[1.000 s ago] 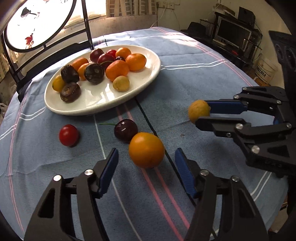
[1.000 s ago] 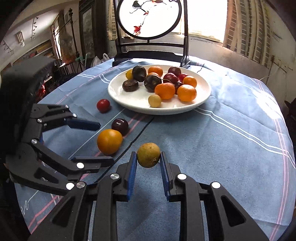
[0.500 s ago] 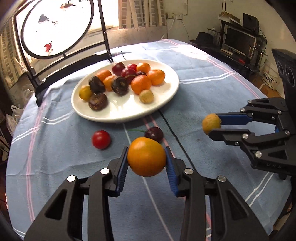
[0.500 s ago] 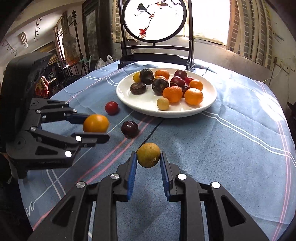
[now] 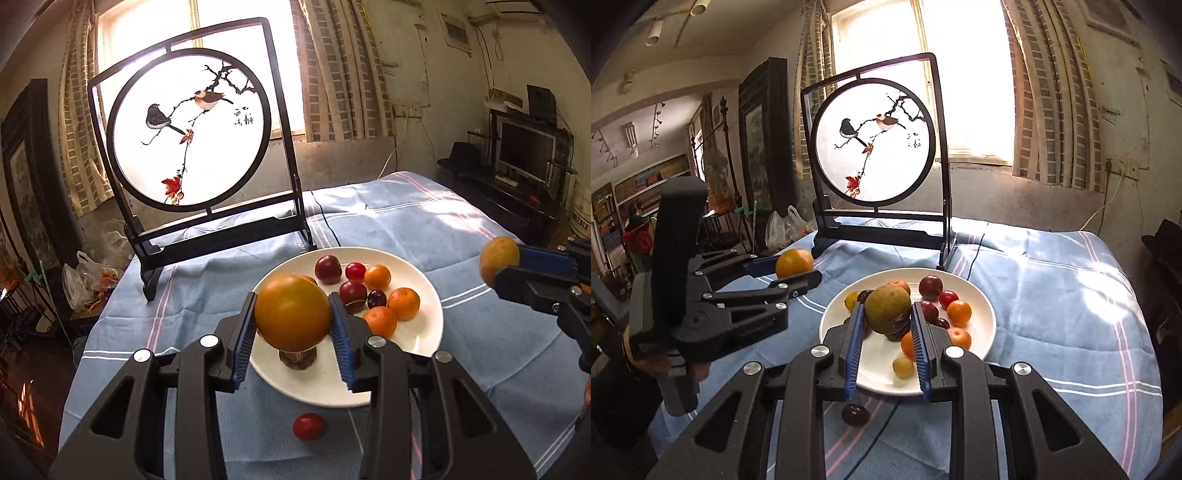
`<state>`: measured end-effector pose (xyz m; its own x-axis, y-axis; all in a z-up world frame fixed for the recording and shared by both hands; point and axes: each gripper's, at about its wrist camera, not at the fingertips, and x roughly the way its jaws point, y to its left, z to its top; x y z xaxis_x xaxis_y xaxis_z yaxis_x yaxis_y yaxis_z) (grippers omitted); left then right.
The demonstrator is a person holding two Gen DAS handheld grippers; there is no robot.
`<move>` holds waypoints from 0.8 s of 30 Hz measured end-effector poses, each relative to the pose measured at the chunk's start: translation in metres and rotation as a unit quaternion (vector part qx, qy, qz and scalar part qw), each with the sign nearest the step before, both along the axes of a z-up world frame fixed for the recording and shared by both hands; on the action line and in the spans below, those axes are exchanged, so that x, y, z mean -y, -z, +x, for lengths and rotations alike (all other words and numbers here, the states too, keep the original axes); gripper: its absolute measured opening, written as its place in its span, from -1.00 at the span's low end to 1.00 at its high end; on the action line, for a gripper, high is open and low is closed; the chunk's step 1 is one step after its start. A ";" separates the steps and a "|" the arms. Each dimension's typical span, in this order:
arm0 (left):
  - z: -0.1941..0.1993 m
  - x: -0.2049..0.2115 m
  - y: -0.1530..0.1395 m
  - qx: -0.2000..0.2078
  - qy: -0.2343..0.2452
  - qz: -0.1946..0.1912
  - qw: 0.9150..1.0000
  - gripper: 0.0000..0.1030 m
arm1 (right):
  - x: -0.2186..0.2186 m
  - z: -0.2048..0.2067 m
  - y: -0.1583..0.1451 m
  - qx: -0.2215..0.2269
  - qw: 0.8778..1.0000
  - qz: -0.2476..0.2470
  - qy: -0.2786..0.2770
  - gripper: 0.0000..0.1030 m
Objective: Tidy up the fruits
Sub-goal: 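Place the citrus and orange on the white plate and open both grippers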
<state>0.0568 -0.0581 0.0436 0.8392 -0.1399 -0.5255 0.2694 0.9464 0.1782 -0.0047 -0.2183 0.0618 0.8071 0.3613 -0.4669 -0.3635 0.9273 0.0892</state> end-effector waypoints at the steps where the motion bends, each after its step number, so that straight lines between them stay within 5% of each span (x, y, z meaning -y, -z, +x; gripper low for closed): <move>1: 0.004 0.002 0.001 0.002 0.000 0.004 1.000 -0.27 | -0.004 0.006 0.001 -0.001 1.000 -0.006 -0.001 -0.50; 13: 0.052 0.000 0.023 -0.019 -0.009 -0.025 0.999 -0.27 | -0.032 0.057 0.013 -0.014 1.000 -0.025 -0.005 -0.50; 24: 0.062 0.006 0.049 -0.041 -0.008 0.003 0.999 -0.27 | -0.026 0.073 0.039 -0.048 0.999 -0.020 0.001 -0.50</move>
